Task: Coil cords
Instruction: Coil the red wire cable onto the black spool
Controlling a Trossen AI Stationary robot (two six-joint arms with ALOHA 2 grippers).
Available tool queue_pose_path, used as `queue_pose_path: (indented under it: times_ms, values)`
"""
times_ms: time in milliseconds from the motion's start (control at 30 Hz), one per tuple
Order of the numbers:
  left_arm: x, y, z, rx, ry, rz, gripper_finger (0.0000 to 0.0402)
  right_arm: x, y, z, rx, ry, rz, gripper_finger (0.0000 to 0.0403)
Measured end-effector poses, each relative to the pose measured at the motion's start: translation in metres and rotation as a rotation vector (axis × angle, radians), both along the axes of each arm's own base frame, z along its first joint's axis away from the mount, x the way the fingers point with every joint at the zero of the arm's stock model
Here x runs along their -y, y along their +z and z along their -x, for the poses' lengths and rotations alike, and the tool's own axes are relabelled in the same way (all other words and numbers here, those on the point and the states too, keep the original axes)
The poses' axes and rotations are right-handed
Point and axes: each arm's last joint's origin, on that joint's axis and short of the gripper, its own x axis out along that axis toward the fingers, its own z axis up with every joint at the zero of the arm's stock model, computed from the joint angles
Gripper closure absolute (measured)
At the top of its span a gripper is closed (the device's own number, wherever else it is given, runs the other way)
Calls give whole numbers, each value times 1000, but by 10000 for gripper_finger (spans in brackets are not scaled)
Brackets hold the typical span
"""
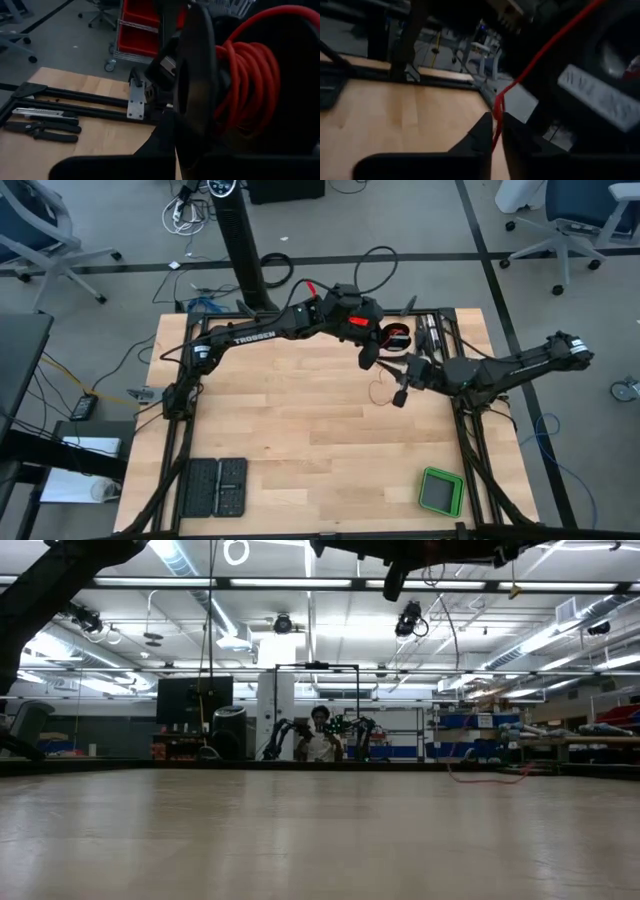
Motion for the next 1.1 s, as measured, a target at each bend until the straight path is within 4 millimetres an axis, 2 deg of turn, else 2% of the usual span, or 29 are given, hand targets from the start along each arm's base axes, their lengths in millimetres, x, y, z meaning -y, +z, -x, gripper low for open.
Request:
queue_pose_path:
  times_ms: [133,233,367,467,633,767,867,1100]
  values:
    - [-1,-4,1,-40,17,-32,399,-1,-9,12,-51,-7,-129,310]
    - [-4,-7,2,-84,132,-101,399,2,-13,25,-73,-67,-215,287]
    - [-4,-17,6,-217,322,-230,399,7,-14,40,-61,-126,-271,282]
    - [-1,-22,8,-282,377,-285,399,8,-11,45,-33,-127,-282,287]
    - [0,-24,10,-320,386,-295,399,7,-11,45,-53,-84,-282,291]
    - [-1,-25,10,-324,394,-313,399,7,-8,41,-46,-101,-210,291]
    - [2,-24,9,-312,336,-361,399,8,-9,39,-97,-128,-109,291]
    - [15,-25,7,-315,221,-429,399,11,-11,49,-143,-161,-70,291]
